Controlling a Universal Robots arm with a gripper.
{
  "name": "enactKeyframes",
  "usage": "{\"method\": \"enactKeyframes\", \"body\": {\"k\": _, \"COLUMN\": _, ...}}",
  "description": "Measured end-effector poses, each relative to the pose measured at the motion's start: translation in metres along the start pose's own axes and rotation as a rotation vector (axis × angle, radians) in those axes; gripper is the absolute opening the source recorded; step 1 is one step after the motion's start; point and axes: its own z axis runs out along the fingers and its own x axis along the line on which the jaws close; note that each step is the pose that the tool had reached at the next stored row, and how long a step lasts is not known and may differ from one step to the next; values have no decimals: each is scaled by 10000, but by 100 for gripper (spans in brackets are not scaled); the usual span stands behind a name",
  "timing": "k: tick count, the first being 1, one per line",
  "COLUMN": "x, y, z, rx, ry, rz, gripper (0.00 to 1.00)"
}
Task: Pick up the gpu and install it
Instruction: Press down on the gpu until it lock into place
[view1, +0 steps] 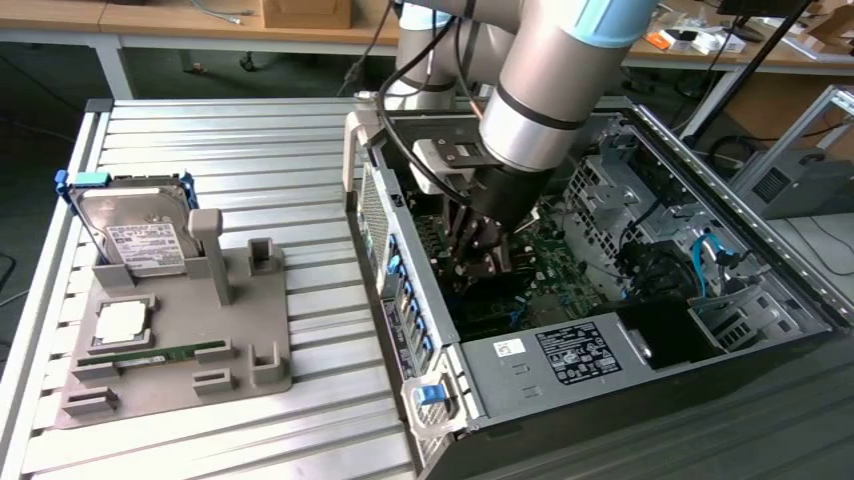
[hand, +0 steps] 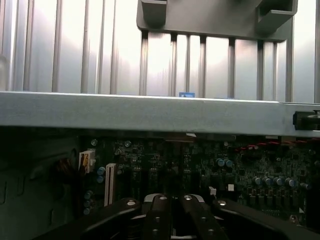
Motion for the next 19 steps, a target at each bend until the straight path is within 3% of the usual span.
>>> {"method": "enactKeyframes", "body": {"k": 19, "x": -2, "y": 20, "z": 93, "rx": 0, "ry": 1, "rz": 0, "gripper": 11}}
